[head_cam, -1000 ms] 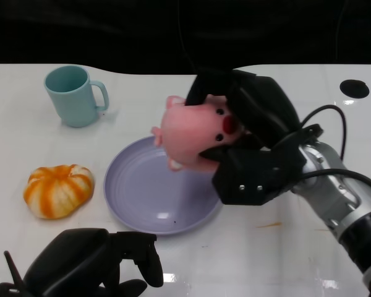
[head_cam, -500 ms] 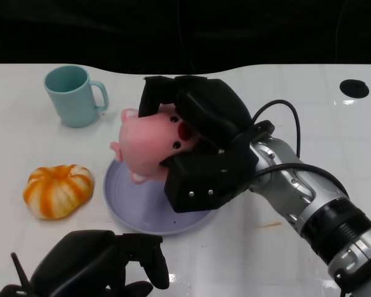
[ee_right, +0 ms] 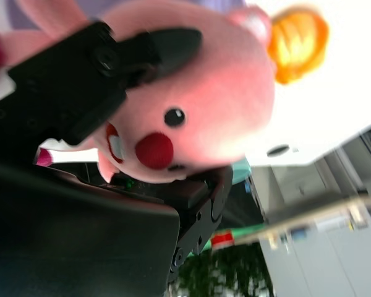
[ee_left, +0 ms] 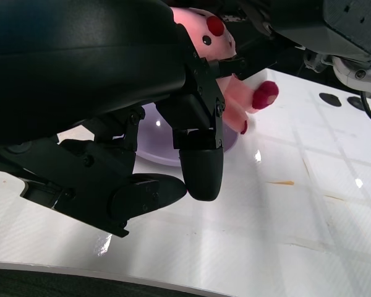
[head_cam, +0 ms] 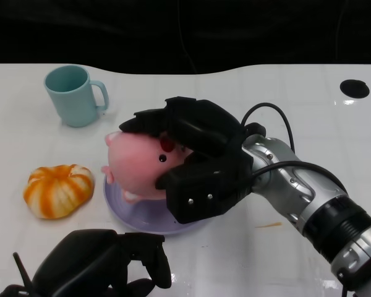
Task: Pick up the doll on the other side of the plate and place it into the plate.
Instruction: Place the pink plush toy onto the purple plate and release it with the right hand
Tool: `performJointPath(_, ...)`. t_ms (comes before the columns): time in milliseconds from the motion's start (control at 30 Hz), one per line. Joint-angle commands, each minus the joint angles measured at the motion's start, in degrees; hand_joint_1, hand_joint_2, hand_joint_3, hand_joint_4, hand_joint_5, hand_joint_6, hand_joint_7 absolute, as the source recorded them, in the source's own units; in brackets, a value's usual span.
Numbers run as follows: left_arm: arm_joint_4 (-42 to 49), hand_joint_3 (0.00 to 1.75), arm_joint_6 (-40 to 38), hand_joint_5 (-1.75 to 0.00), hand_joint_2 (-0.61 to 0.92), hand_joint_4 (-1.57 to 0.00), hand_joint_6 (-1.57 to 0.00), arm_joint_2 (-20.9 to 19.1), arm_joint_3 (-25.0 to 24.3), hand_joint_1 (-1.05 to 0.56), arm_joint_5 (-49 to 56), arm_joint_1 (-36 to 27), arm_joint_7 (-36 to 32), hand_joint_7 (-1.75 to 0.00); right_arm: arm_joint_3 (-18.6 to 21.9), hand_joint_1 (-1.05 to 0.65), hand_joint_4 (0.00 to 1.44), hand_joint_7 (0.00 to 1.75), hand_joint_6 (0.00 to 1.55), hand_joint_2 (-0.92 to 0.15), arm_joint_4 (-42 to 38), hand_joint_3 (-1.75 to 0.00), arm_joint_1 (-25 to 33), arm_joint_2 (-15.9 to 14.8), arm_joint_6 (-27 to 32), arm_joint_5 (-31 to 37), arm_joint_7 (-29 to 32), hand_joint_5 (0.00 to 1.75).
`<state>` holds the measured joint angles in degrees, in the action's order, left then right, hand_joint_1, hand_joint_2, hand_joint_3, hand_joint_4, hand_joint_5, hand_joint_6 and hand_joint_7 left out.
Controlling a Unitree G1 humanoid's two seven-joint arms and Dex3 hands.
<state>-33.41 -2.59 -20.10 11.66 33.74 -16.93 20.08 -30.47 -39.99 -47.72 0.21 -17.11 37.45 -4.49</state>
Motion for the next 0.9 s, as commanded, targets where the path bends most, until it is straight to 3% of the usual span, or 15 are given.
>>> performJointPath(33, -0.1, 0.73, 0.2, -1.40, 0.69, -0.75, -0.77, -0.5, -0.1, -0.20, 0.1, 0.2, -0.3, -1.10, -0.5, -0.83, 0.00, 0.01, 0.16, -0.92, 2.9, -0.15, -1.5, -1.2, 0.5, 0.4, -2.3, 0.35)
performJointPath(567, 0.2, 0.71, 0.4, -1.38, 0.70, -0.75, -0.77, -0.6, -0.2, -0.21, -0.1, 0.3, -0.4, -1.10, 0.0, -0.92, 0.00, 0.00, 0.10, -0.92, 12.0, -0.17, 0.8, -3.8, 3.8, -0.3, -7.1, 0.25)
performJointPath(900, 0.3, 0.66, -0.4, -1.39, 0.72, -0.74, -0.76, -0.6, -0.3, -0.22, -0.2, 0.7, 0.2, -1.09, 3.6, -0.89, 0.00, 0.01, 0.10, -0.92, 24.3, -0.16, 6.2, -9.1, 3.8, -5.1, -12.4, 0.35)
